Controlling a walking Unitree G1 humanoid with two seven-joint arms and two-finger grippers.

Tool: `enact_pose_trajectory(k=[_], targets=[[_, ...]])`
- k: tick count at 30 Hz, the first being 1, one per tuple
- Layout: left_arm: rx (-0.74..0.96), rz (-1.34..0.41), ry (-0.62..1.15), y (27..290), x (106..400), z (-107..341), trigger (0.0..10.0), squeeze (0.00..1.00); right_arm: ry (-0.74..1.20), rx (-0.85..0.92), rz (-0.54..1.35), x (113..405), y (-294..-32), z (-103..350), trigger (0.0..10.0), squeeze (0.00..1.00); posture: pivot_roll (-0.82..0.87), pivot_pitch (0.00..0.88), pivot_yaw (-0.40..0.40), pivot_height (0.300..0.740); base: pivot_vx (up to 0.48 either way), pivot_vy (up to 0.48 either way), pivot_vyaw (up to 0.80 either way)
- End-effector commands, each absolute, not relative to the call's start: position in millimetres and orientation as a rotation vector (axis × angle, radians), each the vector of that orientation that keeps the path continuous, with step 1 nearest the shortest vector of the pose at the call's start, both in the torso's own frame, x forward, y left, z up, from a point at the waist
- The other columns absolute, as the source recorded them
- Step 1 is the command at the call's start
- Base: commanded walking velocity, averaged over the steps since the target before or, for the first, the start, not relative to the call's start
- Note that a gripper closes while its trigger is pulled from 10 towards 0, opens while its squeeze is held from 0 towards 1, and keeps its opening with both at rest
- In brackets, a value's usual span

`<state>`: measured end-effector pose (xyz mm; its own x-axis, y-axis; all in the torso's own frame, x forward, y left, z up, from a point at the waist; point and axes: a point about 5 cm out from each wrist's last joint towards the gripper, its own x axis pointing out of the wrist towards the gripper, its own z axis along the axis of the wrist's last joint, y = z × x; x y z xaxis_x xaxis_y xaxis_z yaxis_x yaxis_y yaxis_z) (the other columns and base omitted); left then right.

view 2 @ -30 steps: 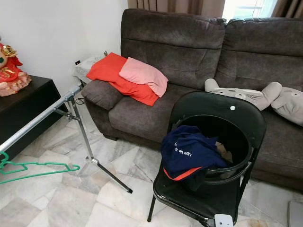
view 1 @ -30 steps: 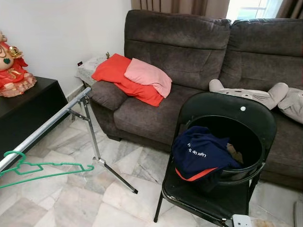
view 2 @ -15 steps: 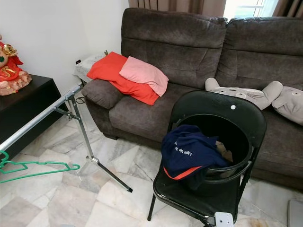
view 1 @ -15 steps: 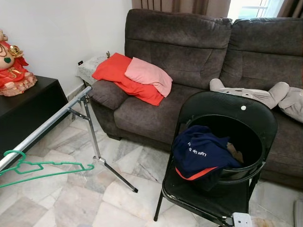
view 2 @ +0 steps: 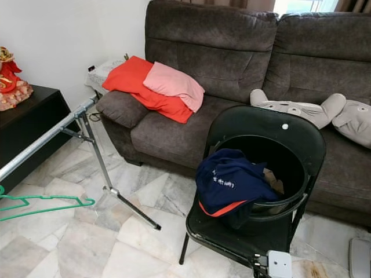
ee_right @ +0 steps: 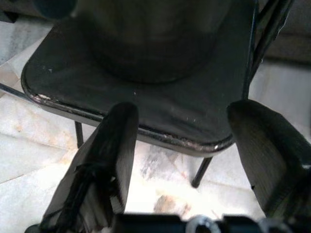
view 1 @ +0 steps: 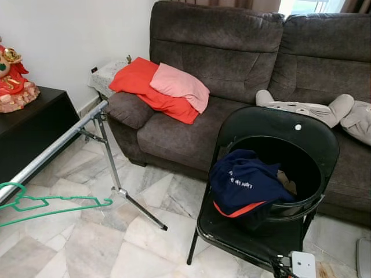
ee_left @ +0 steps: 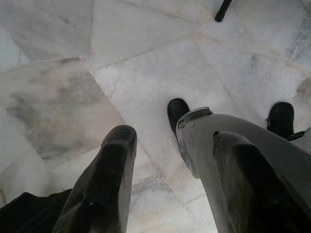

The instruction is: Hang hanger

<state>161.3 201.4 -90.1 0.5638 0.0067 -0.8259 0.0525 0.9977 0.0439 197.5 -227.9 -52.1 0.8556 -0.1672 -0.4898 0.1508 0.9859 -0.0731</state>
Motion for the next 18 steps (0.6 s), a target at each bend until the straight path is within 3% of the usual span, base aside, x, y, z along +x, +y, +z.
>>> enact_pose_trajectory(k=[1,3,4,7,18], targets=[[0.076,-0.029,1.015,201,154,-94,10.0,0.0,0.493,-0.042,-0.168,196,-228,-51,10.0,0.0,-0.04,0.09,0.016,0.74,0.0,0.0,0.0],[0.077,-0.03,1.018,201,153,-94,10.0,0.0,0.484,-0.05,-0.176,196,-228,-50,10.0,0.0,-0.04,0.09,0.016,0.74,0.0,0.0,0.0],[0.077,-0.031,1.018,201,153,-94,10.0,0.0,0.286,-0.132,-0.149,206,-227,-30,10.0,0.0,-0.04,0.09,0.015,0.74,0.0,0.0,0.0],[0.077,-0.034,1.022,199,151,-95,10.0,0.0,0.027,-0.119,-0.136,209,-216,12,10.0,0.0,-0.04,0.089,0.015,0.74,0.0,0.0,0.0],[0.083,-0.04,1.03,195,147,-98,10.0,0.0,-0.076,-0.117,-0.156,213,-217,49,10.0,0.0,-0.04,0.086,0.014,0.74,0.0,0.0,0.0]])
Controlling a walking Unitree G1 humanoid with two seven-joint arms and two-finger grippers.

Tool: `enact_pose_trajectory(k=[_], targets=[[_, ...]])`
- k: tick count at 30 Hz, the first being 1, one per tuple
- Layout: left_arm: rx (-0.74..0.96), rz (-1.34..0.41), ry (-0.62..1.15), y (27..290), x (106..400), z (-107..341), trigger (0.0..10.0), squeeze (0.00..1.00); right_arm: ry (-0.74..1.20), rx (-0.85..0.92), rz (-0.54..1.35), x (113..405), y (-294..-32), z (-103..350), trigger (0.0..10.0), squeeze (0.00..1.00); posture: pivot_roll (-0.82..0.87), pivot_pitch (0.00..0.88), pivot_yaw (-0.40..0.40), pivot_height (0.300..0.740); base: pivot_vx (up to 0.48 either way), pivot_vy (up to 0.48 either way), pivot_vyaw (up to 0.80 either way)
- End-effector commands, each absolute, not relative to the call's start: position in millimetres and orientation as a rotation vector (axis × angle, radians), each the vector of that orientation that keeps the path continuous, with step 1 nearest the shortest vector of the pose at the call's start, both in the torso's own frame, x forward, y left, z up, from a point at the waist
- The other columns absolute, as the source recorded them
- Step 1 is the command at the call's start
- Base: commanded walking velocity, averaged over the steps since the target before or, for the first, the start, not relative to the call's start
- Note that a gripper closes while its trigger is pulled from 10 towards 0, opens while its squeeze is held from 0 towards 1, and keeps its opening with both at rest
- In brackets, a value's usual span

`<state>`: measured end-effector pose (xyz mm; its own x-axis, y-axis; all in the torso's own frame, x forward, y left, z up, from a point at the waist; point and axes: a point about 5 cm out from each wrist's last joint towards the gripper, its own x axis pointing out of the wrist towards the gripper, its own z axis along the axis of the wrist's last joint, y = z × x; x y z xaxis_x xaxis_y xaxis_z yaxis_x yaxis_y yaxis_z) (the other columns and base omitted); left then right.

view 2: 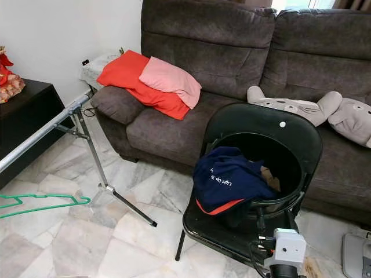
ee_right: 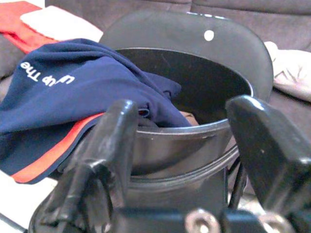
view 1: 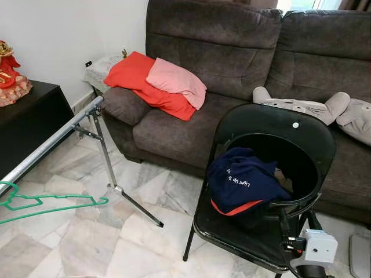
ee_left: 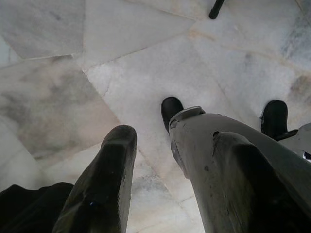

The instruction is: Hang hanger

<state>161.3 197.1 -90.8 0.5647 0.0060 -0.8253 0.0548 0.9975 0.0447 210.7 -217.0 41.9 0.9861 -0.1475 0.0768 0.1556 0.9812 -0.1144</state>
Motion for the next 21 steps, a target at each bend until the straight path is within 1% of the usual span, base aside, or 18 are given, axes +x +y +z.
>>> enact_pose_trajectory(k=[1,5,10,17,18,19,21], targets=[[0.082,-0.041,1.03,194,147,-98,10.0,0.0,-0.078,-0.115,-0.157,213,-216,51,10.0,0.0,-0.04,0.086,0.015,0.74,0.0,0.0,0.0],[0.081,-0.045,1.027,191,148,-97,10.0,0.0,-0.093,-0.113,-0.153,218,-214,57,10.0,0.0,-0.04,0.089,0.017,0.74,0.0,0.0,0.0],[0.075,-0.052,1.003,180,158,-95,10.0,0.0,-0.107,-0.116,-0.157,226,-213,66,10.0,0.0,-0.03,0.085,0.018,0.74,0.0,0.0,0.0],[0.077,-0.054,1.0,179,161,-94,10.0,0.0,-0.1,-0.124,-0.166,227,-215,70,10.0,0.0,-0.03,0.076,0.019,0.74,0.0,0.0,0.0],[0.078,-0.054,1.0,180,161,-94,10.0,0.0,-0.1,-0.125,-0.168,227,-215,70,10.0,0.0,-0.03,0.076,0.019,0.74,0.0,0.0,0.0],[0.08,-0.043,1.002,191,160,-93,10.0,0.0,-0.102,-0.125,-0.175,228,-216,71,10.0,0.0,-0.03,0.07,0.019,0.74,0.0,0.0,0.0],[0.081,-0.038,1.003,196,159,-93,10.0,0.0,-0.103,-0.125,-0.176,229,-216,71,10.0,0.0,-0.03,0.068,0.019,0.74,0.0,0.0,0.0]])
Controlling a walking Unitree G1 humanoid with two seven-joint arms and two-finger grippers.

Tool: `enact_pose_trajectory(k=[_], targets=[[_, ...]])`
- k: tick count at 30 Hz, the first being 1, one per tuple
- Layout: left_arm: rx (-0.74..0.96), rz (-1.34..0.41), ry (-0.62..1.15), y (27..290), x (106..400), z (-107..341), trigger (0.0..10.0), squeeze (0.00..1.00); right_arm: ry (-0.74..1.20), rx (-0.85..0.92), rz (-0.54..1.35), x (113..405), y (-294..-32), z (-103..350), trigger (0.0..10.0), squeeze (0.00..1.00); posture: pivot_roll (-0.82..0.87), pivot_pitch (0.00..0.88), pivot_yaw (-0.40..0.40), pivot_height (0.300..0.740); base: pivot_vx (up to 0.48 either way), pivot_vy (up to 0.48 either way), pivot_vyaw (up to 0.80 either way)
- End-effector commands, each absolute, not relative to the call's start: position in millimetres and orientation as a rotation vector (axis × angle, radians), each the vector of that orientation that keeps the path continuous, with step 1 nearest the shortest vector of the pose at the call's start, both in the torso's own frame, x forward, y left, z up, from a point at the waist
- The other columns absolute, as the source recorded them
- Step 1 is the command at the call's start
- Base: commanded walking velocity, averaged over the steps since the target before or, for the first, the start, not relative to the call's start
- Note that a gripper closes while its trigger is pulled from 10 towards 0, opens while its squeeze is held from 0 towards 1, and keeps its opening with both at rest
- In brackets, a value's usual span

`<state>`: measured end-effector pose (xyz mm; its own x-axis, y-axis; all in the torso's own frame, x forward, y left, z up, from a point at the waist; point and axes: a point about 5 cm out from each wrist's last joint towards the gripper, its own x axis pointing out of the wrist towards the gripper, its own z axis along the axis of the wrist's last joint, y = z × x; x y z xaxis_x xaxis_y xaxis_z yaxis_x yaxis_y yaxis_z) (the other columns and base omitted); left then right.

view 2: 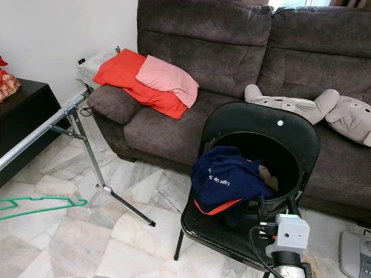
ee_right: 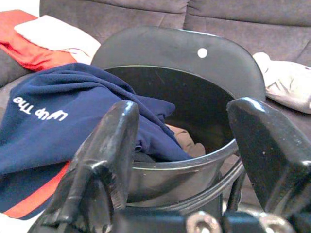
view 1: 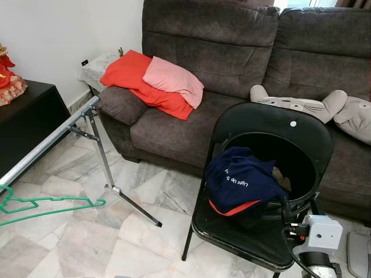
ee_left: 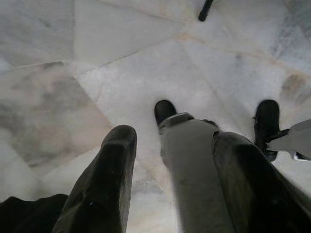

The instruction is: Hang hanger

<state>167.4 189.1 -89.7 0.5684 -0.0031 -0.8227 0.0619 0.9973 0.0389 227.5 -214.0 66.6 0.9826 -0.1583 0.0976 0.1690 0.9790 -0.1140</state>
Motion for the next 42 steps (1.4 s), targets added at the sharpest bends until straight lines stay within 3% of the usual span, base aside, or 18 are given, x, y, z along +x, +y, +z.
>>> enact_pose_trajectory(k=[1,8,19,42], targets=[[0.083,-0.032,1.004,203,158,-92,10.0,0.0,-0.104,-0.125,-0.175,230,-216,73,10.0,0.0,-0.03,0.067,0.018,0.74,0.0,0.0,0.0],[0.077,-0.021,0.995,212,158,-90,10.0,0.0,-0.107,-0.131,-0.167,234,-215,76,10.0,0.0,-0.02,0.072,0.014,0.74,0.0,0.0,0.0],[0.058,-0.032,0.989,202,159,-91,10.0,0.0,-0.105,-0.135,-0.169,235,-215,78,10.0,0.0,-0.03,0.084,0.01,0.74,0.0,0.0,0.0],[0.049,-0.054,0.985,198,161,-91,10.0,0.0,-0.108,-0.13,-0.169,238,-212,78,10.0,0.0,-0.02,0.088,0.01,0.74,0.185,0.0,0.0]])
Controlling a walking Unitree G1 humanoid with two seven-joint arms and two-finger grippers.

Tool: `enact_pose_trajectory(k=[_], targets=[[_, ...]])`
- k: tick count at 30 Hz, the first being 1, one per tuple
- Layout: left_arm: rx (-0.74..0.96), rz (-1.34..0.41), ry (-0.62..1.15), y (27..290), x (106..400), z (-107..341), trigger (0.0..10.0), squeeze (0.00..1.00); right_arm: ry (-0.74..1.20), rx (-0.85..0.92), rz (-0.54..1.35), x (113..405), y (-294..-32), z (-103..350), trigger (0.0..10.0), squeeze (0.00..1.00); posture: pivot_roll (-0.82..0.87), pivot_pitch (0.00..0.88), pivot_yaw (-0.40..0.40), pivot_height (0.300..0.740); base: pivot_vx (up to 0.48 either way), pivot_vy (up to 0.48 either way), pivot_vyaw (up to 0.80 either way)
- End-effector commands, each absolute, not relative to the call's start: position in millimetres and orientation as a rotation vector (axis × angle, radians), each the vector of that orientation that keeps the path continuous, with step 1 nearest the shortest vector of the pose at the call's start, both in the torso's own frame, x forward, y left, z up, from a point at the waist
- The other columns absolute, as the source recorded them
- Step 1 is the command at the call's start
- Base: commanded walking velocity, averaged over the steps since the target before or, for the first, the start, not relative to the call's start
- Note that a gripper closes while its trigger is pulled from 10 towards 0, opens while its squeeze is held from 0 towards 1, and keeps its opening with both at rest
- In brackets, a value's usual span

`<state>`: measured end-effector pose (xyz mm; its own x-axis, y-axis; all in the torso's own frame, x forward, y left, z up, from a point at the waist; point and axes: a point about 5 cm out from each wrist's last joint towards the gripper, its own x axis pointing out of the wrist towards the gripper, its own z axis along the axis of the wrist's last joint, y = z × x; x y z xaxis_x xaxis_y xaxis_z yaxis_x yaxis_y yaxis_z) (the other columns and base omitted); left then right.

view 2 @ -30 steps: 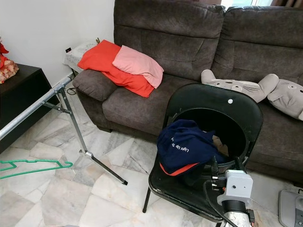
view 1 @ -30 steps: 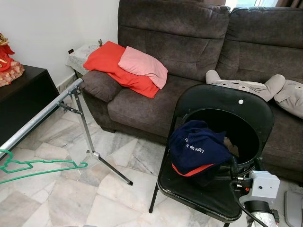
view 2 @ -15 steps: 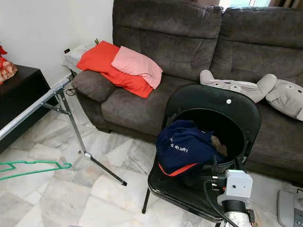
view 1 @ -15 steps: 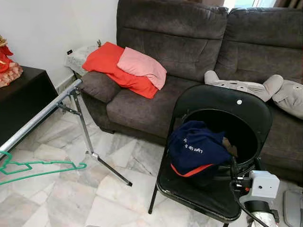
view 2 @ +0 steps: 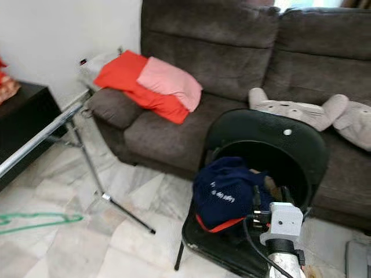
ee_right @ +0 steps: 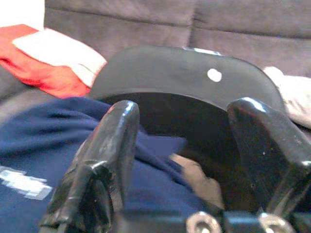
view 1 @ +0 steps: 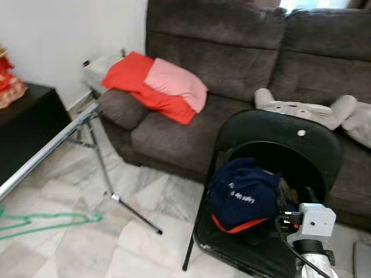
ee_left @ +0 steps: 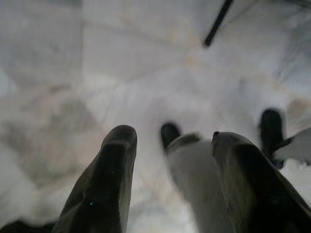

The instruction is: Hang hanger

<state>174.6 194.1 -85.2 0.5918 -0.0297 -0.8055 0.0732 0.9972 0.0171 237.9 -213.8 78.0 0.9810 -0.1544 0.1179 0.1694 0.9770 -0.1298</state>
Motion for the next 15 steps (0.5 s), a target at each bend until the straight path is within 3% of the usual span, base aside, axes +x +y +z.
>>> enact_pose_trajectory(k=[1,9,15], targets=[[0.048,-0.054,0.985,198,162,-91,10.0,0.0,-0.108,-0.129,-0.172,238,-212,78,10.0,0.0,-0.02,0.088,0.01,0.74,0.0,0.0,0.0],[0.052,-0.076,0.989,185,165,-91,10.0,0.0,-0.119,-0.158,-0.18,237,-215,82,10.0,0.0,-0.03,0.09,0.012,0.74,0.0,0.0,0.0],[0.059,-0.076,1.003,191,159,-93,10.0,0.0,-0.14,-0.266,-0.134,237,-215,90,10.0,0.0,-0.03,0.093,0.013,0.74,0.0,0.0,0.0]])
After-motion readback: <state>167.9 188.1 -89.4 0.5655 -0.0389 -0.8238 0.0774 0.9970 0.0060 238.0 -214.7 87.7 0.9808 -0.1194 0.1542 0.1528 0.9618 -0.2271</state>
